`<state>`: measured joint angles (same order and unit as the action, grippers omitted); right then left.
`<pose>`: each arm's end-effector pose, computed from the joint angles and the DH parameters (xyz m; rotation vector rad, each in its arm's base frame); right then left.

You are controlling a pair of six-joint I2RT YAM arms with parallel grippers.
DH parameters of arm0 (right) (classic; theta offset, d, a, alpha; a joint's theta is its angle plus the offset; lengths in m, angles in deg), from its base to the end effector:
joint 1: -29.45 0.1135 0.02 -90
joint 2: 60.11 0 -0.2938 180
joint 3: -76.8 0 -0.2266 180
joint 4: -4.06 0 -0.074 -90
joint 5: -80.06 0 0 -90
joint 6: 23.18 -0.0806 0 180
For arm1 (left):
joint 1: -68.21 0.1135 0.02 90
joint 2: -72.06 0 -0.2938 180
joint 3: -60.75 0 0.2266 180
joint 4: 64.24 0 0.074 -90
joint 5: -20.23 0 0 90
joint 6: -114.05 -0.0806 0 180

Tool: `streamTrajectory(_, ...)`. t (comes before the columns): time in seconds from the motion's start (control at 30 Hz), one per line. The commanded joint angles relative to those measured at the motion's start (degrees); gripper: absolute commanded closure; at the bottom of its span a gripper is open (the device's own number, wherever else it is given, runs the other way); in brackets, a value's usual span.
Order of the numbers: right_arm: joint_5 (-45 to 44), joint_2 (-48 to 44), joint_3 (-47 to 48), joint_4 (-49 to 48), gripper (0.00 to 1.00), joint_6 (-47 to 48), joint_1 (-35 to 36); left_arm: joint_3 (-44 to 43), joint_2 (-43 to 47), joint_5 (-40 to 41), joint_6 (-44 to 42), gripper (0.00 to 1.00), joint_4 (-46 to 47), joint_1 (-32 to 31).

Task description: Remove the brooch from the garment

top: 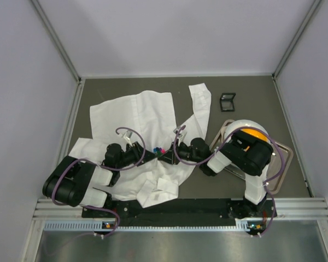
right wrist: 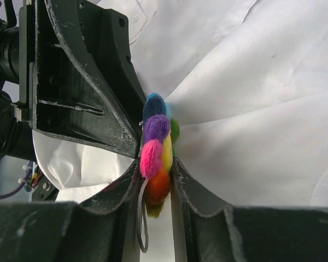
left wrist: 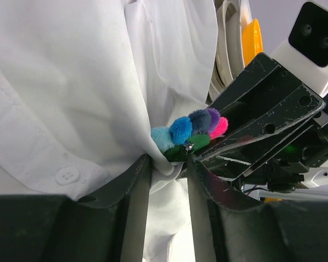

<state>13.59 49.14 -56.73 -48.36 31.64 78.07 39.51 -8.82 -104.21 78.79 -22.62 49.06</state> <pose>0.2178 0.2959 0.1628 -0.5606 1.8838 1.3785 0.1943 -0.1157 0.1646 -0.1868 2.0897 -1.4005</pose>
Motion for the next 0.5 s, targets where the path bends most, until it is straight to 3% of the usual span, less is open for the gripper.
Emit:
streamTrajectory(0.0,1.52,0.00,0.44,-3.77,1.00,0.20,0.51,-0.79,-0.24,-1.60,0.54,0.64,5.52,-0.18)
streamTrajectory(0.17,1.87,0.00,0.44,-3.78,1.00,0.37,0.51,-0.61,-2.35,-1.95,1.77,0.67,8.94,-0.09)
streamTrajectory(0.47,1.61,-0.44,0.35,-3.25,1.00,0.99,0.51,-0.26,-3.23,-1.95,2.56,0.62,10.36,-0.18)
